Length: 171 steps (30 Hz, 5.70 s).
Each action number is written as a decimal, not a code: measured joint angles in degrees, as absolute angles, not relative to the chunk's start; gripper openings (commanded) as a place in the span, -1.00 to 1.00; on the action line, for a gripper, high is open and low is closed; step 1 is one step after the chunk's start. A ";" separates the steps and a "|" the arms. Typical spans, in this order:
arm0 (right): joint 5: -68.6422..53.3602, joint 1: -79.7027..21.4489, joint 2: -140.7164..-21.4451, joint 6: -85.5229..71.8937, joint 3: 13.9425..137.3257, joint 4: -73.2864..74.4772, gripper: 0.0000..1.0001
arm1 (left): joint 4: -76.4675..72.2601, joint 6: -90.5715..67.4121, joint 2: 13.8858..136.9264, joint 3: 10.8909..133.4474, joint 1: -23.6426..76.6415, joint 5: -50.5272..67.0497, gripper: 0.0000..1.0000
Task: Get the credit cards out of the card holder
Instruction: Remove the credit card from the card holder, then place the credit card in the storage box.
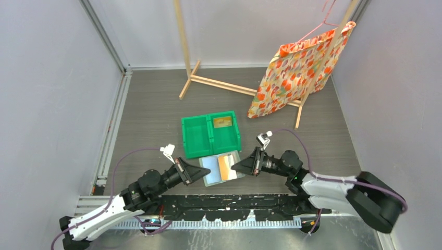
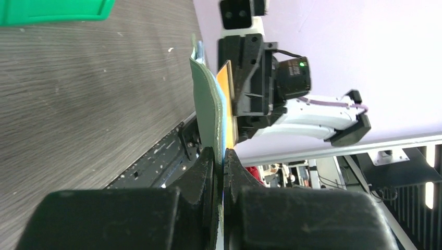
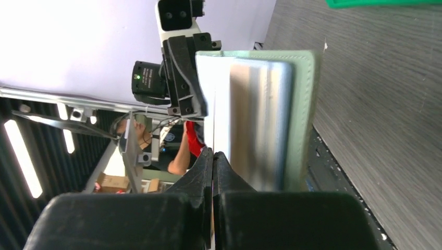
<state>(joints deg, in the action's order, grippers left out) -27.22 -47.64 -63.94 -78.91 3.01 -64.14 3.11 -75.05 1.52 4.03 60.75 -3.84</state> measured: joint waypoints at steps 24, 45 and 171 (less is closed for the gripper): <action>-18.11 -40.86 -56.14 -25.21 53.52 28.16 -0.98 | 23.22 -74.43 9.47 9.76 60.73 -6.22 -0.99; -4.54 -42.30 -82.63 -2.90 74.74 37.91 -0.98 | 22.55 -72.49 11.97 11.55 60.62 -4.19 -0.99; 24.10 -47.51 -127.66 -117.58 111.31 69.43 -0.70 | 32.05 -71.96 1.21 12.01 60.62 -4.73 -0.99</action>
<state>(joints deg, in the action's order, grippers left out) 24.10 -47.51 -127.66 -117.58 111.31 69.43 32.05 -71.96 1.21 12.01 60.62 -4.73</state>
